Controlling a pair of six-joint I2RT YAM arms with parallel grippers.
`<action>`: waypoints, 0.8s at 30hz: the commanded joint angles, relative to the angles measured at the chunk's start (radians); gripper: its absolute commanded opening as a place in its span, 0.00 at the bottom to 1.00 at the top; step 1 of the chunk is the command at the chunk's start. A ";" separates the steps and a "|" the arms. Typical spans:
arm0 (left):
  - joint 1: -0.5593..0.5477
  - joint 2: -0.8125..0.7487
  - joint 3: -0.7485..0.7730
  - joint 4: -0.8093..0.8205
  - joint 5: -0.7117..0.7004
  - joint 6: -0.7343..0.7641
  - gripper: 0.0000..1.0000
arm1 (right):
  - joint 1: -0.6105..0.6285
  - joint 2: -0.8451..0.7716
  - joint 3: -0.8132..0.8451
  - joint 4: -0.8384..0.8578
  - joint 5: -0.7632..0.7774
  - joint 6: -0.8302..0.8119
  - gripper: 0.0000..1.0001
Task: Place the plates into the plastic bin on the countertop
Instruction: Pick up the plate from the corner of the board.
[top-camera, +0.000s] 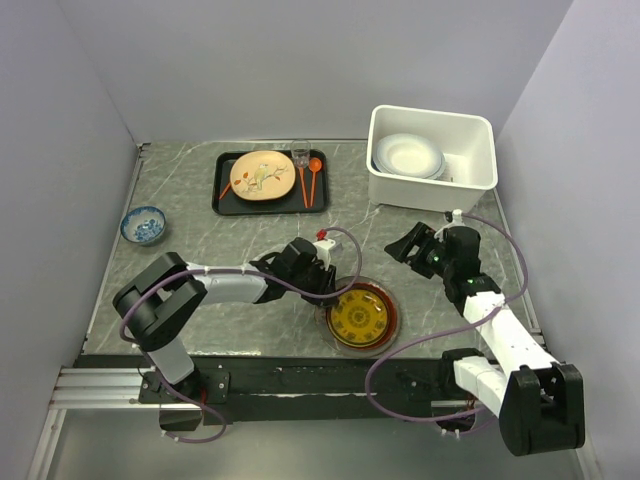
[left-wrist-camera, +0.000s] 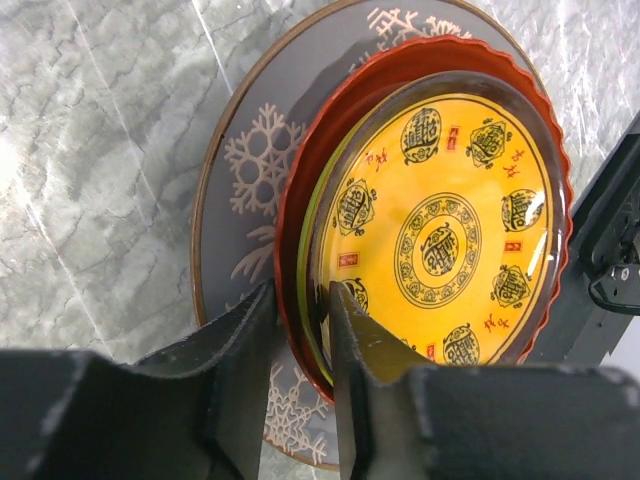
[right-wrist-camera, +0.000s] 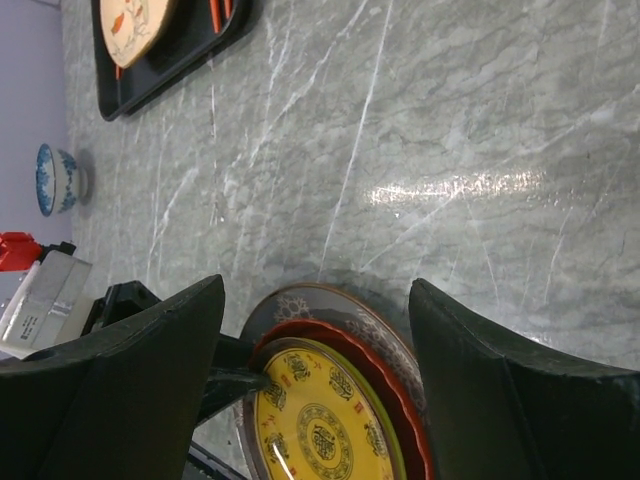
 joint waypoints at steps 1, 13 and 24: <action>-0.011 -0.003 0.033 0.003 -0.012 0.010 0.30 | 0.004 0.014 0.032 0.020 -0.004 -0.027 0.81; -0.011 -0.038 0.076 -0.080 -0.176 -0.024 0.16 | 0.004 0.000 0.026 -0.013 -0.024 -0.050 0.81; 0.008 -0.077 0.050 -0.061 -0.221 -0.063 0.01 | 0.004 -0.005 -0.014 -0.004 -0.113 -0.053 0.80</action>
